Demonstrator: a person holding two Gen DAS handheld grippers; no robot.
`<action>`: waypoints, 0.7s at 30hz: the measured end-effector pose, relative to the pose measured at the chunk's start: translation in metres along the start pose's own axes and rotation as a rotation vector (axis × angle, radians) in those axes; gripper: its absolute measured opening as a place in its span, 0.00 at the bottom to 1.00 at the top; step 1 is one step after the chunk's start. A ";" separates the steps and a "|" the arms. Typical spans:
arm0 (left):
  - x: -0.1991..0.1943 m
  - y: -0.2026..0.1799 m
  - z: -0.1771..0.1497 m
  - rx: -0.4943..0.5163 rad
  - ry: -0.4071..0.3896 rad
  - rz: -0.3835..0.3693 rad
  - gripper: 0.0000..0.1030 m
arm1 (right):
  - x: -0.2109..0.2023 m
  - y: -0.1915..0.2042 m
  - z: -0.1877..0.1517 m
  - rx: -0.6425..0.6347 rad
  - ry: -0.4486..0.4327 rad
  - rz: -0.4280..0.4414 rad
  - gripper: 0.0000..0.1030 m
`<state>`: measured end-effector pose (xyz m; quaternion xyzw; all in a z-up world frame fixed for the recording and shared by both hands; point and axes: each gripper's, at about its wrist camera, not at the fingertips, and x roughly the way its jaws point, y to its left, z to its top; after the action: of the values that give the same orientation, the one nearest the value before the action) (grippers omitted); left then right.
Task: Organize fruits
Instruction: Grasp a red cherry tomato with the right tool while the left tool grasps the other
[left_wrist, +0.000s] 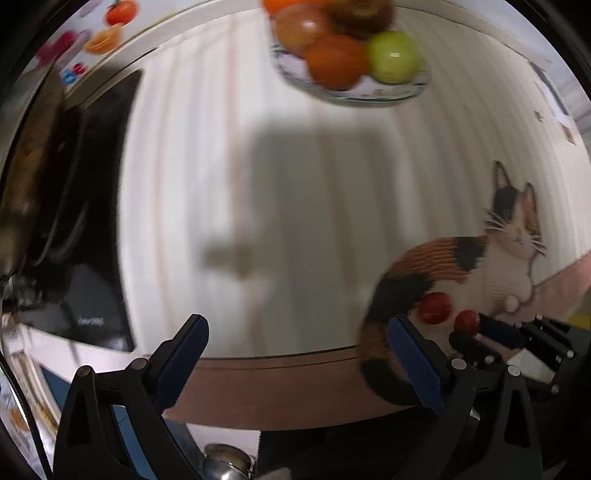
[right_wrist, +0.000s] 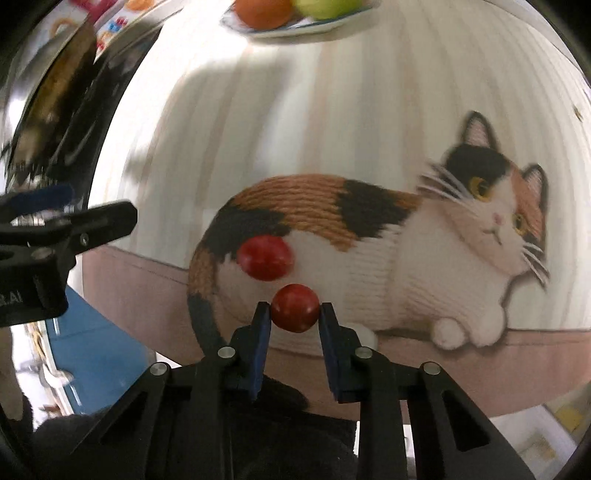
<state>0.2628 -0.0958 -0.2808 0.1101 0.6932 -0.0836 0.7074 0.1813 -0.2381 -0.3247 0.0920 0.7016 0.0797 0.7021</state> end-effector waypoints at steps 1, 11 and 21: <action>0.002 -0.008 0.001 0.024 0.001 -0.022 0.97 | -0.005 -0.008 0.000 0.021 -0.010 0.002 0.28; 0.027 -0.077 0.004 0.195 0.035 -0.154 0.81 | -0.033 -0.067 0.008 0.168 -0.081 -0.012 0.28; 0.043 -0.084 0.004 0.199 0.041 -0.171 0.25 | -0.044 -0.086 0.006 0.214 -0.119 -0.021 0.28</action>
<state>0.2444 -0.1765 -0.3273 0.1221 0.7028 -0.2095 0.6688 0.1852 -0.3325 -0.3027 0.1638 0.6642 -0.0086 0.7294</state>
